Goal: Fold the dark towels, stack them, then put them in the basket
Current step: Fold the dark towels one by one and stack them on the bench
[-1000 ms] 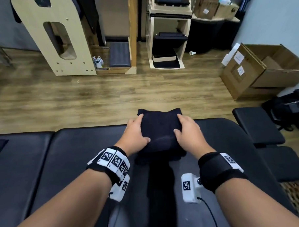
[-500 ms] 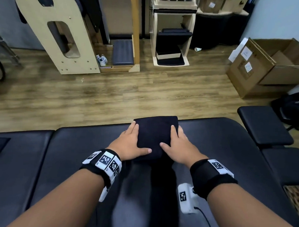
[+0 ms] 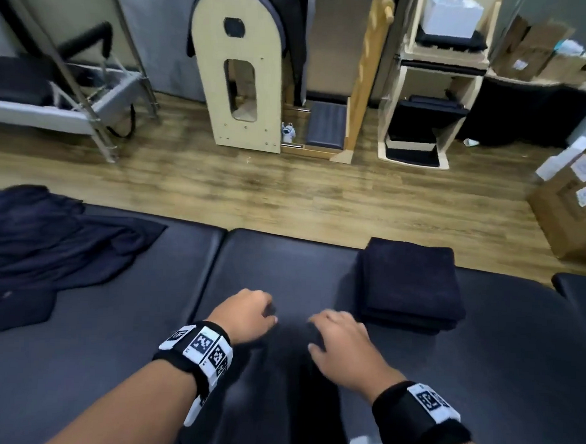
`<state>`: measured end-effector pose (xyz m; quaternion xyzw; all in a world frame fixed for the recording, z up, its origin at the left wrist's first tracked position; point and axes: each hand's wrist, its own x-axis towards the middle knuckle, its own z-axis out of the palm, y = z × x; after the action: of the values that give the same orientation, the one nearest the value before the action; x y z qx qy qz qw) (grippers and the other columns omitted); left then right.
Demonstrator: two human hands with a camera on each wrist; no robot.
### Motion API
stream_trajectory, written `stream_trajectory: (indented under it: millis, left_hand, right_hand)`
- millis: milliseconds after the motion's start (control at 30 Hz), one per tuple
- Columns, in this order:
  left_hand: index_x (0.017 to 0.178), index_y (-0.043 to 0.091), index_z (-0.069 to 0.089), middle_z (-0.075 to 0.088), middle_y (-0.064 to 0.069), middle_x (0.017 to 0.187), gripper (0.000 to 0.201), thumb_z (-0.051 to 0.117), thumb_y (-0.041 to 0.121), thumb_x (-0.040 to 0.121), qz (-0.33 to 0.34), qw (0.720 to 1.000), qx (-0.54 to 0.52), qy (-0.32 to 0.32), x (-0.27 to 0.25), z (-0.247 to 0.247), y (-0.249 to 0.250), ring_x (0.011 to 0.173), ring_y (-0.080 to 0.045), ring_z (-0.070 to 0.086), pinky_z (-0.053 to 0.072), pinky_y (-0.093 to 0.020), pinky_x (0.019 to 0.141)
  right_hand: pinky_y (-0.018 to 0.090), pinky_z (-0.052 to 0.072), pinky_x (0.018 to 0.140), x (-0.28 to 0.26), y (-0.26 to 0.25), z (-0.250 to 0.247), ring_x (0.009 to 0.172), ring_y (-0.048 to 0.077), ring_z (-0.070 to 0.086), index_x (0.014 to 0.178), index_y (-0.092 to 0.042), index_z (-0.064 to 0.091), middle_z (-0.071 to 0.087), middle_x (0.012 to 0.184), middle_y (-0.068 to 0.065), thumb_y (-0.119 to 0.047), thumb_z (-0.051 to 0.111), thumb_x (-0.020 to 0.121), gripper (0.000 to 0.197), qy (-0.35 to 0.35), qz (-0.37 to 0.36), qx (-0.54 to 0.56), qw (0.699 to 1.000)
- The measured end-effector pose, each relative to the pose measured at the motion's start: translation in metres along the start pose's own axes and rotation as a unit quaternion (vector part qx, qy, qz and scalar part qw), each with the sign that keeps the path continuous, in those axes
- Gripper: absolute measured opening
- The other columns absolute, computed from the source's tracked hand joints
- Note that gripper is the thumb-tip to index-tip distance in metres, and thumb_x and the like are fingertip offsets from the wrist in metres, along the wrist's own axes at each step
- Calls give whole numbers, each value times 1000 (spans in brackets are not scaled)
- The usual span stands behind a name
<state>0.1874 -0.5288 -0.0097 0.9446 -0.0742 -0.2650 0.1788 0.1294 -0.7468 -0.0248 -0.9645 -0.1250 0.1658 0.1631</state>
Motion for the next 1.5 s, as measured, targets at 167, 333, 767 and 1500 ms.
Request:
stream_trajectory:
  millis: [167,333,767,1500]
  left_hand:
    - [105,23,66,69,-1,108,26,59,43,89,-48,999,-11,22,-32,-23,-125,104,-25,63,52,-36,91]
    - [105,22,63,67,-1,109,26,55,40,88,-100,993,-6,57,-67,-60,-274,108,-28,60,51,-37,91]
    - [123,24,55,37,-11,142,39,58,23,84,-306,943,105,84,-150,-95,-539,136,-33,30,29,-58,111]
    - [85,18,44,47,4,86,29,42,-4,66,154,936,-95,302,-212,-137,-503,78,-21,46,45,-37,71]
  right_hand:
    - [32,43,107,45,-89,41,129,20,54,133,-23,60,60,135,-4,-38,55,92,44,-81,5,69,994]
    - [21,45,94,84,-188,62,119,15,60,129,-24,63,68,122,-6,-38,56,94,38,-103,-8,65,992]
    - [4,38,74,148,-376,90,78,-7,59,112,-28,69,69,90,-17,-39,63,91,25,-155,-78,6,985]
    - [31,46,105,205,-543,107,119,8,53,151,-39,35,28,157,-15,-24,68,85,75,-81,-217,87,969]
